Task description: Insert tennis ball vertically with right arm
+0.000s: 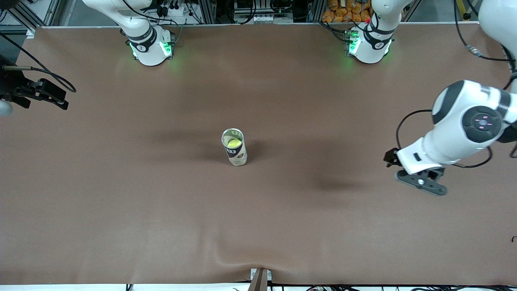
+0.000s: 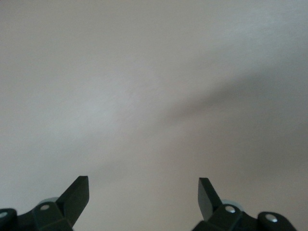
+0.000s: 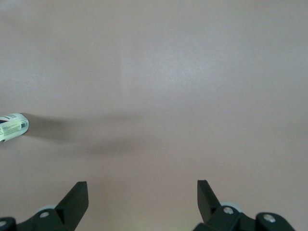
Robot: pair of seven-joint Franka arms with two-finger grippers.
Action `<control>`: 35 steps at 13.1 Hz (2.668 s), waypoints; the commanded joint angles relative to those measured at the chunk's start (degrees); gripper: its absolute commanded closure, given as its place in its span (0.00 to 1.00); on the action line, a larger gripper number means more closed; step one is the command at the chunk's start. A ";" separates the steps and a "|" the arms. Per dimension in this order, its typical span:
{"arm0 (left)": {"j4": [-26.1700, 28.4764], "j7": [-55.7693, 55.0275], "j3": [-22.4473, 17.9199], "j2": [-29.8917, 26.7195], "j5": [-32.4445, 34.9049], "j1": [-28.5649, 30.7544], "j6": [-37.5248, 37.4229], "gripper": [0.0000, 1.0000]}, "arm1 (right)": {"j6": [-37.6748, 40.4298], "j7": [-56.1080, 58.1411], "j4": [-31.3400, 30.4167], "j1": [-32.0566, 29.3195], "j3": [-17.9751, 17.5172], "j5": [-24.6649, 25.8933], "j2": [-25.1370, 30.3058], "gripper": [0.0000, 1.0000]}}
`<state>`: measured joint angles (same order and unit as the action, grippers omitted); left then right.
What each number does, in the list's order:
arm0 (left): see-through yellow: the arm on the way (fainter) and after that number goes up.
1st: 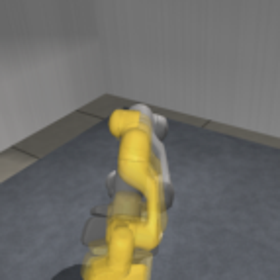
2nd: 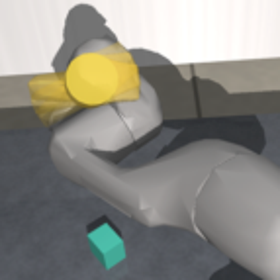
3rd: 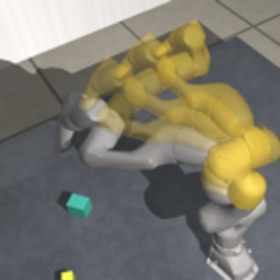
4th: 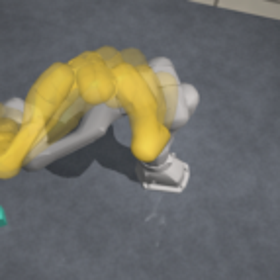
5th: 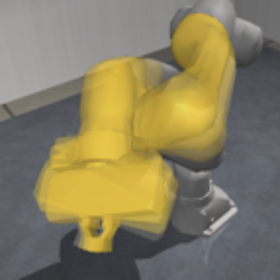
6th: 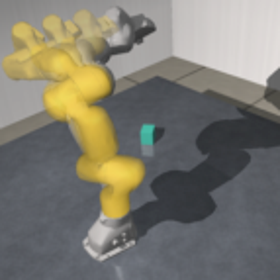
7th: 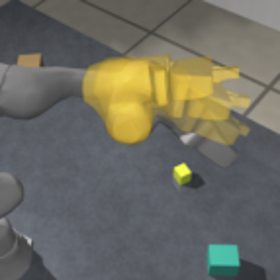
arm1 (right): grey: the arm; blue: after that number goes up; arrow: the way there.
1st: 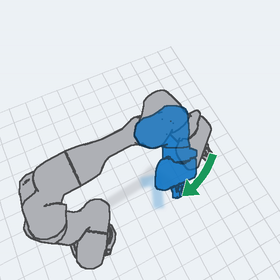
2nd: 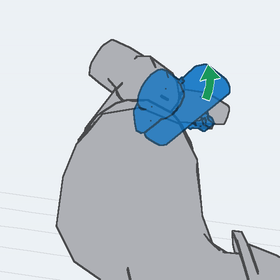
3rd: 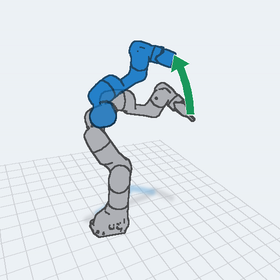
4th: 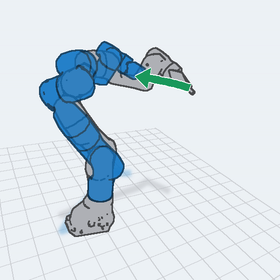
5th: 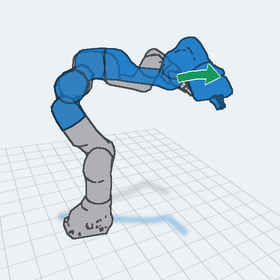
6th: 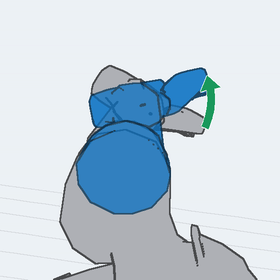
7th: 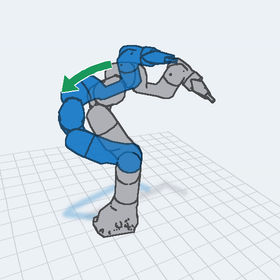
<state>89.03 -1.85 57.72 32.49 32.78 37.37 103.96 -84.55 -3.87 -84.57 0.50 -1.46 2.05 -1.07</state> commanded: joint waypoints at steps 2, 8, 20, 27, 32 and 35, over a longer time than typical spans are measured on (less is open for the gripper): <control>-7.99 -0.78 -0.32 -0.41 -1.05 -0.37 -8.94 0.00 | 0.70 0.26 1.16 -0.68 -0.39 -1.08 -0.51 0.00; -9.84 -0.26 -0.50 -2.43 -0.61 4.28 -9.21 0.00 | 0.70 0.26 1.08 -0.77 -0.39 -1.08 -0.51 0.00; -8.96 0.18 -42.04 -21.15 -25.75 -24.06 -11.40 0.00 | 0.79 0.18 1.08 -0.77 -0.39 -1.17 -0.42 0.00; -8.96 2.20 -57.78 -25.71 -26.01 -37.35 -19.56 0.00 | 0.79 0.26 1.08 -0.86 -0.39 -1.17 -0.42 0.00; -8.96 1.59 -63.59 -28.53 -32.76 -38.87 -22.04 0.00 | 0.79 0.26 1.08 -0.94 -0.39 -1.17 -0.42 0.00; -8.88 -4.71 -64.14 -30.54 -35.94 -38.69 -24.15 0.00 | 0.79 0.26 1.08 -0.94 -0.39 -1.17 -0.42 0.00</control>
<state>79.20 -2.23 -6.13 4.37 -1.39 -0.69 81.27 -84.48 -3.87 -84.57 0.50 -1.36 1.65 -1.16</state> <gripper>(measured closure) 0.000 0.000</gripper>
